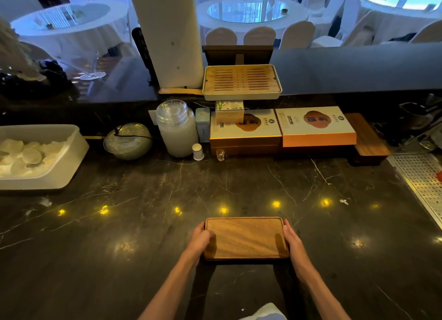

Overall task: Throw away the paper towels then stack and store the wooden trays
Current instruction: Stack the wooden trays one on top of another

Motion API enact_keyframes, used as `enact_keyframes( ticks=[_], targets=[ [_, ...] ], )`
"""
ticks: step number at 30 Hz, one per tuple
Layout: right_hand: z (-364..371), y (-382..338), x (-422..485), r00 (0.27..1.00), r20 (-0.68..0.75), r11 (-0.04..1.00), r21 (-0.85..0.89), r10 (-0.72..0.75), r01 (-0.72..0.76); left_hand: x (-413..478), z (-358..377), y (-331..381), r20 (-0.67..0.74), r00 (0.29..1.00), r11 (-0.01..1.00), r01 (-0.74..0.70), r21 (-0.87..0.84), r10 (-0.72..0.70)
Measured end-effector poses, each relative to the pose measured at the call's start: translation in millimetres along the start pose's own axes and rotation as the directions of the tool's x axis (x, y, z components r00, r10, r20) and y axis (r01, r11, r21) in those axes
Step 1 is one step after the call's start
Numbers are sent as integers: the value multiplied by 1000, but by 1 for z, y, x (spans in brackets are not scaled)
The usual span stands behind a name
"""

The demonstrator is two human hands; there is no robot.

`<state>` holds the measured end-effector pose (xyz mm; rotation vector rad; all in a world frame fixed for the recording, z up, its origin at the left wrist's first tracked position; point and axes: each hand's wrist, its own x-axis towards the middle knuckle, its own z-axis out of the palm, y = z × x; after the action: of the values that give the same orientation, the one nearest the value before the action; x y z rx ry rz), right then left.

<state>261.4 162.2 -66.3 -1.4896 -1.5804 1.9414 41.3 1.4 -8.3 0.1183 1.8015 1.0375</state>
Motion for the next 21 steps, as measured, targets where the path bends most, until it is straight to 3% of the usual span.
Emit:
enact_keyframes(
  ticks=[11,15,18,21],
  targets=[
    [4,-11,0,999,22,996,-82,41,-39,6,-1,3,-3,1000,998,-20,61,21],
    [-7,-17,6,997,62,956,-288,-37,53,12,-11,8,43,998,987,-59,151,53],
    [-11,-31,15,971,210,759,-614,-110,219,16,-11,15,171,976,885,-198,422,137],
    [-3,-46,23,917,398,373,-849,-12,374,22,-2,11,362,924,517,-370,772,121]
  ],
)
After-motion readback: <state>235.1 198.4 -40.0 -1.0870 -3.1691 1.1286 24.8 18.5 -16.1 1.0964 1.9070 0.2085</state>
